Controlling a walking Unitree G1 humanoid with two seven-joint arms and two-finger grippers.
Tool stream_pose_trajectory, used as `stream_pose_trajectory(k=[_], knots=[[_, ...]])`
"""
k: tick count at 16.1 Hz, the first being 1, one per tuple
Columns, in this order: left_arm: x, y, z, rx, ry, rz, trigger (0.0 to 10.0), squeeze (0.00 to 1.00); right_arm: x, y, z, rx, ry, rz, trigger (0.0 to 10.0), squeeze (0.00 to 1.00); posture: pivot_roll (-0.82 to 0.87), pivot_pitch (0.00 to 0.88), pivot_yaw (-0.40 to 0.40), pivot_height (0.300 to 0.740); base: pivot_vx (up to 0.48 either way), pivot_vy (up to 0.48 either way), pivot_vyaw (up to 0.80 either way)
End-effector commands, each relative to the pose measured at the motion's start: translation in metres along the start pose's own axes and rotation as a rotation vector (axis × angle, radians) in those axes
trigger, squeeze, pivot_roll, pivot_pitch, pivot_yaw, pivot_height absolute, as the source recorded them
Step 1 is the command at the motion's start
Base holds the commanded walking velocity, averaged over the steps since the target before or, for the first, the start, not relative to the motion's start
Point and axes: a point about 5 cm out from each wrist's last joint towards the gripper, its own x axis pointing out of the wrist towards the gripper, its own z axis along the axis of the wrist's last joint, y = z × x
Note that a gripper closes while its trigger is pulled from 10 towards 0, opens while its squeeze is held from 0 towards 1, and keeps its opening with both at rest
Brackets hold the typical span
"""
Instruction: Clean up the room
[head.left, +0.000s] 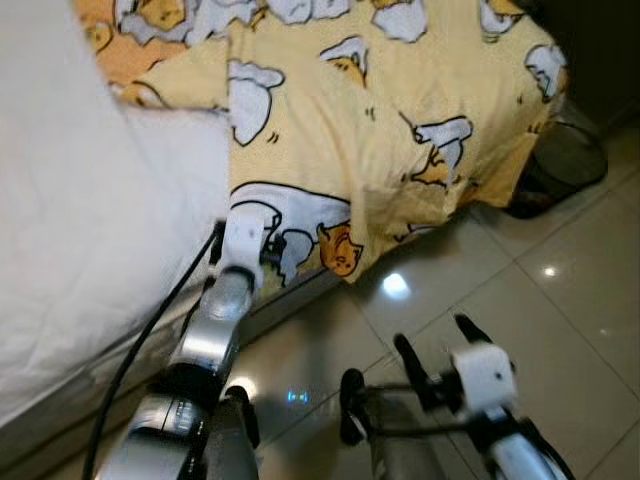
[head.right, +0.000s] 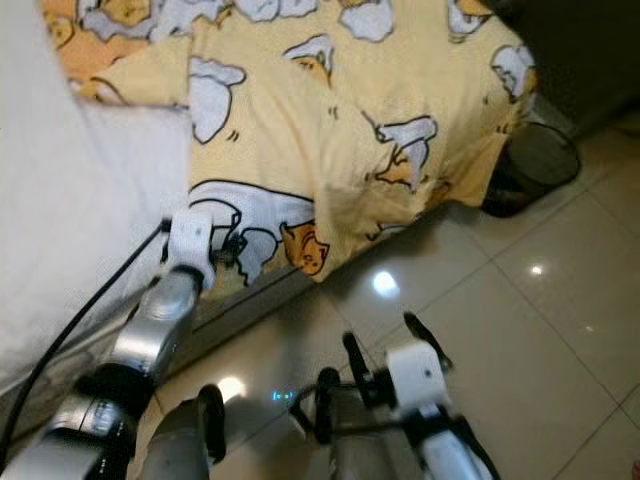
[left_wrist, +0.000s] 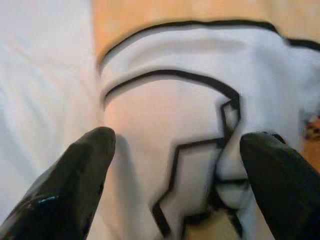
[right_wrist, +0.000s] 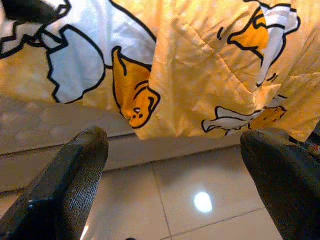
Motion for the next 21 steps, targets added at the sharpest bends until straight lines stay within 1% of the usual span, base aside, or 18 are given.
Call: stream_pose_trajectory(k=[1, 2, 4, 5, 6, 7, 8, 9, 10, 12, 14, 15, 16, 18, 19, 21], knots=[[0.002, 0.007, -0.011, 0.021, 0.049, 0.059, 10.0, 0.00, -0.014, 0.001, -0.003, -0.004, 0.049, 0.002, 10.0, 0.00, -0.22, 0.285, -0.034, 0.740, 0.000, 0.000, 0.00], [0.007, 0.012, -0.009, 0.063, 0.043, 0.100, 10.0, 0.00, -0.025, 0.003, -0.001, -0.001, 0.084, -0.002, 10.0, 0.00, -0.24, 0.291, -0.033, 0.740, 0.000, 0.000, 0.00], [0.009, 0.019, -0.011, 0.079, 0.050, 0.138, 10.0, 0.00, -0.034, 0.006, -0.001, 0.008, 0.114, -0.003, 10.0, 0.00, -0.25, 0.297, -0.034, 0.740, 0.000, 0.000, 0.00], [0.008, 0.020, -0.018, 0.085, 0.055, 0.149, 10.0, 0.00, -0.040, 0.007, -0.002, 0.016, 0.148, 0.007, 10.0, 0.00, -0.24, 0.298, -0.035, 0.740, 0.000, 0.000, 0.00], [0.008, 0.020, -0.018, 0.085, 0.055, 0.149, 10.0, 0.00, -0.040, 0.007, -0.002, 0.016, 0.148, 0.007, 10.0, 0.00, -0.24, 0.298, -0.035, 0.740, 0.000, 0.000, 0.00], [0.003, 0.013, -0.029, 0.076, 0.075, 0.121, 10.0, 0.00, -0.041, 0.006, -0.002, 0.046, 0.155, 0.010, 10.0, 0.00, -0.23, 0.295, -0.034, 0.740, 0.000, 0.000, 0.00], [-0.001, 0.008, -0.036, 0.054, 0.089, 0.111, 10.0, 0.00, -0.041, 0.008, -0.001, 0.079, 0.153, 0.050, 10.0, 0.00, -0.23, 0.294, -0.035, 0.740, 0.000, 0.000, 0.00], [-0.003, 0.006, -0.039, 0.048, 0.092, 0.109, 10.0, 0.00, -0.042, 0.010, 0.000, 0.091, 0.153, 0.074, 10.0, 0.00, -0.22, 0.292, -0.039, 0.740, 0.000, 0.000, 0.00], [-0.007, 0.002, -0.045, 0.020, 0.102, 0.102, 10.0, 0.00, -0.044, 0.011, 0.000, 0.093, 0.160, 0.100, 10.0, 0.00, -0.22, 0.292, -0.039, 0.740, 0.000, 0.000, 0.00], [-0.011, 0.001, -0.054, -0.026, 0.123, 0.115, 10.0, 0.00, -0.044, 0.010, -0.003, 0.088, 0.186, 0.127, 10.0, 0.00, -0.21, 0.295, -0.041, 0.740, 0.000, 0.000, 0.00], [-0.018, -0.002, -0.062, -0.053, 0.131, 0.118, 10.0, 0.00, -0.044, 0.007, -0.006, 0.078, 0.208, 0.136, 10.0, 0.00, -0.20, 0.298, -0.043, 0.740, 0.000, 0.000, 0.00], [-0.022, -0.005, -0.070, -0.073, 0.164, 0.122, 10.0, 0.00, -0.044, 0.005, -0.009, 0.142, 0.242, 0.103, 10.0, 0.00, -0.18, 0.302, -0.042, 0.740, 0.000, 0.000, 0.00], [-0.024, -0.006, -0.073, -0.083, 0.177, 0.126, 10.0, 0.00, -0.042, 0.004, -0.009, 0.162, 0.249, 0.094, 10.0, 0.00, -0.18, 0.303, -0.045, 0.740, 0.000, 0.000, 0.00], [-0.020, -0.009, -0.073, -0.127, 0.220, 0.137, 10.0, 0.00, -0.035, 0.007, -0.002, 0.159, 0.222, 0.128, 10.0, 0.00, -0.19, 0.313, -0.064, 0.740, 0.000, 0.000, 0.00], [-0.015, -0.013, -0.068, -0.184, 0.237, 0.127, 10.0, 0.00, -0.034, 0.009, 0.001, 0.143, 0.215, 0.157, 10.0, 0.00, -0.19, 0.314, -0.070, 0.740, 0.000, 0.000, 0.00], [-0.007, -0.019, -0.055, -0.214, 0.230, 0.090, 10.0, 0.00, -0.032, 0.007, 0.003, 0.145, 0.215, 0.156, 10.0, 0.00, -0.21, 0.320, -0.080, 0.740, 0.000, 0.000, 0.00]])
